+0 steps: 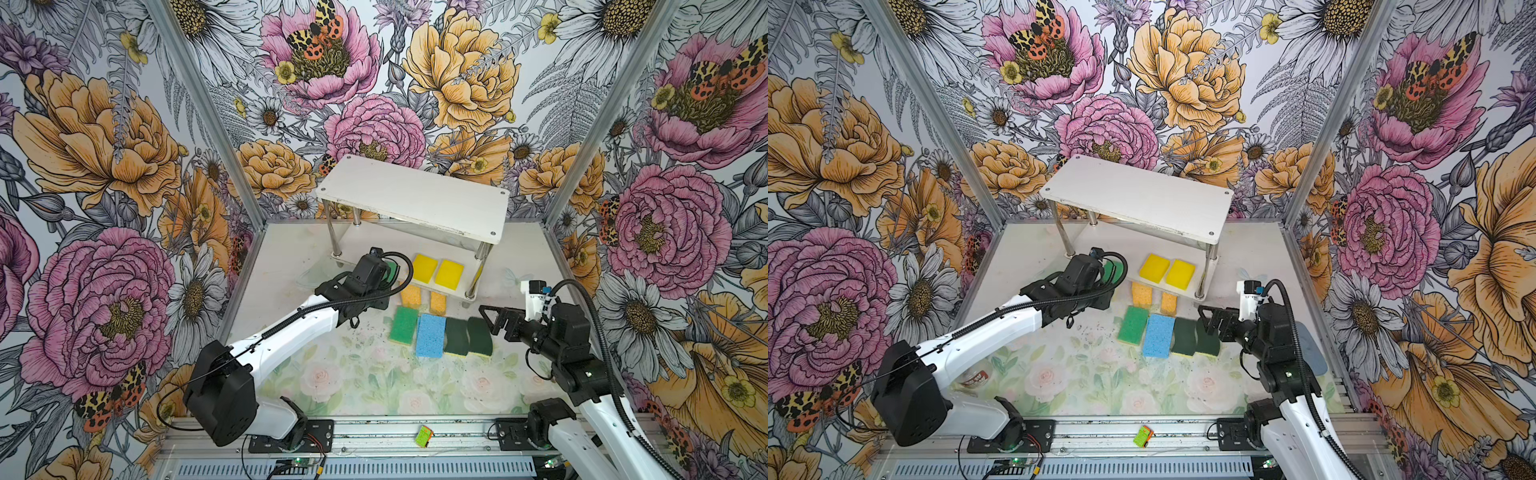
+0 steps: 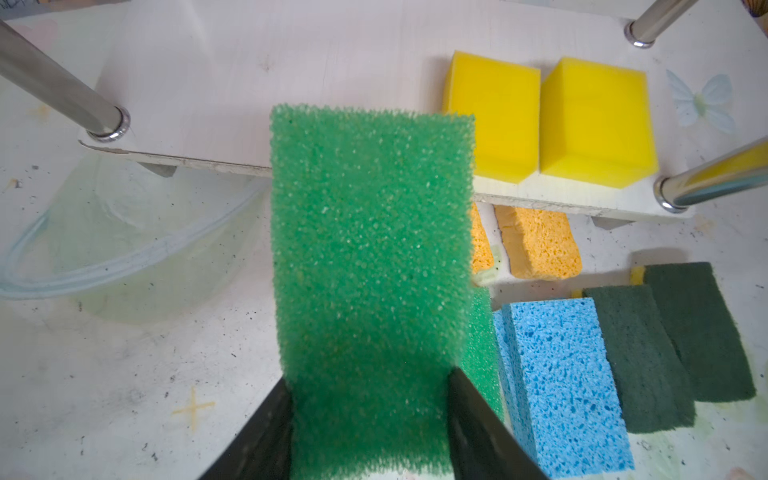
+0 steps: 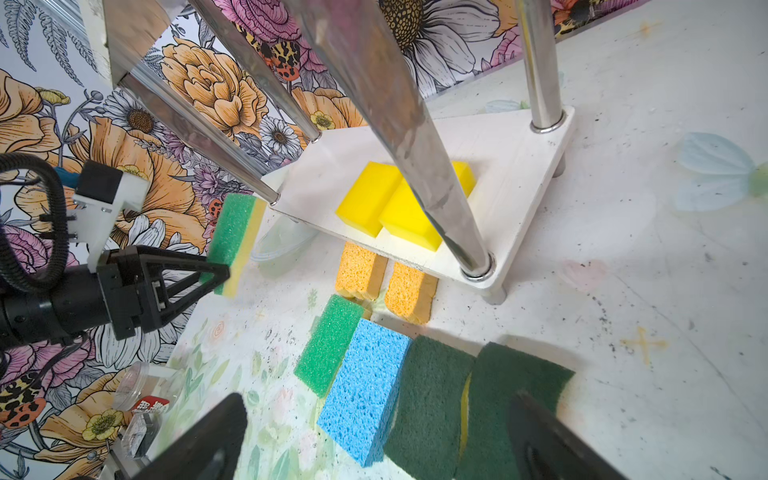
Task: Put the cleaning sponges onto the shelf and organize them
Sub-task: 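Carry the green sponge with the left gripper onto the lower shelf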
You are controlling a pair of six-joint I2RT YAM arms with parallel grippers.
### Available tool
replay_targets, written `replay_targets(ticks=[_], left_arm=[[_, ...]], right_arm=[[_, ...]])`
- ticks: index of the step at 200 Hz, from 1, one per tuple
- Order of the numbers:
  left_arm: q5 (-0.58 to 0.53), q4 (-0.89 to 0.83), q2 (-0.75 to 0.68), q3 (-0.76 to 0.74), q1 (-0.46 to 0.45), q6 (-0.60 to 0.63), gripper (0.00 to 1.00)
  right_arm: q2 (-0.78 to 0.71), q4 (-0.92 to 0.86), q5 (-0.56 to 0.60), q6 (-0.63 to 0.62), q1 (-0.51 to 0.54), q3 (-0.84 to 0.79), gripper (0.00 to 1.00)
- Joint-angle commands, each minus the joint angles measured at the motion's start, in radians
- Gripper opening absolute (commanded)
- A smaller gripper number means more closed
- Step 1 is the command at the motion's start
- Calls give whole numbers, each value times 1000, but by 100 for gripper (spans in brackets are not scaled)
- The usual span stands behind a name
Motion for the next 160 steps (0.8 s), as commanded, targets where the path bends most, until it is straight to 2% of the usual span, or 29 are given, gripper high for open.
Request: replay_targets(ticks=[1,62,111,160], left_arm=[[4,-8,15,56,31,65,56],[87,4,183,213,111,169,54],[104,29,280,275,131,256,54],[118,70,335,293,133,244,54]], right_arm=[[-4,2,16,6,6,24,100],[-7,0,17,10,5,26,100],[-5,0,18,10,6,29,100],[-3,0,17,9,6,29,100]])
